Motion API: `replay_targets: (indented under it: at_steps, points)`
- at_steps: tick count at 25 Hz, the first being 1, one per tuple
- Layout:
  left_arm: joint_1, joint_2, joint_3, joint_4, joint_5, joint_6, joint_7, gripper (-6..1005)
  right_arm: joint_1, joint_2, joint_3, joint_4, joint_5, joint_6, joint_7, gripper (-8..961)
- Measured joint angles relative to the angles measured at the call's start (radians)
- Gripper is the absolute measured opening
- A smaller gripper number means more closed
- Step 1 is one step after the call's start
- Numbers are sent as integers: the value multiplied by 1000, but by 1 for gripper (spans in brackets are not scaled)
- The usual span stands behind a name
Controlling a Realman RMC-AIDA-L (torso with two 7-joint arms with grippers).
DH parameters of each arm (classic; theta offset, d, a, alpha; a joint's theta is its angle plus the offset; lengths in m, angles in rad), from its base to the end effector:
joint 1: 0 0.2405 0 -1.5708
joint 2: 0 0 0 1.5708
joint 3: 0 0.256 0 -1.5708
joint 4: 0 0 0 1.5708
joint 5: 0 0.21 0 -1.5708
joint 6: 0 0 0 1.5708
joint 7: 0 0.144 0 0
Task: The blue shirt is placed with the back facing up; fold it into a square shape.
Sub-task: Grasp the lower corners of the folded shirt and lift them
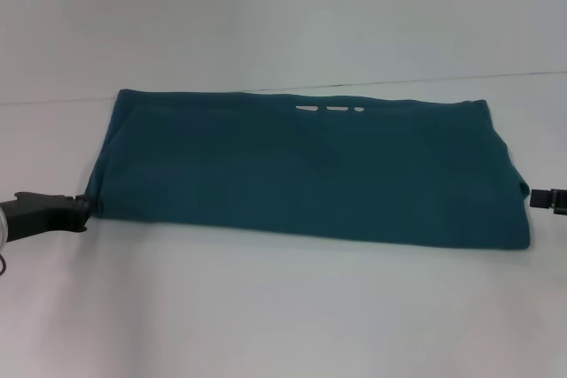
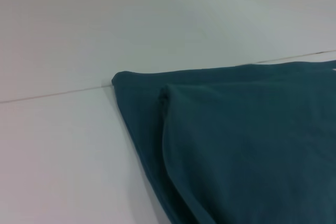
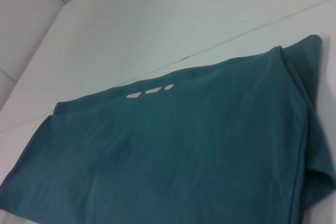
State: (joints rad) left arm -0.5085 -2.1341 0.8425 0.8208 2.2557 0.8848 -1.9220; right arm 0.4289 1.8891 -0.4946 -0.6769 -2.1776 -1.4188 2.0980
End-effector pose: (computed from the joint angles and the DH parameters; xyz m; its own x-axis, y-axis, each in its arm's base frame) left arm -0.3117 0.3867 0.0092 0.6607 0.6260 0.4142 0.7302 -0.4083 -0.5477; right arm 0.3669 0.3237 0.1037 0.2406 -0.7755 -0.5837 -0.9704 -0.2036 -0.1296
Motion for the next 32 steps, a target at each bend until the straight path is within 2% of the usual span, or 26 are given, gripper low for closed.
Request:
replay_targets:
  at_steps: [13,32]
  points:
    - [11,-1,1,24,2,47,-9,1,4,6,-6,12,-37,29,23,728]
    - [1,0,0,29,24,65,-14,1,38,46,-32,30,-97,114,31,727]
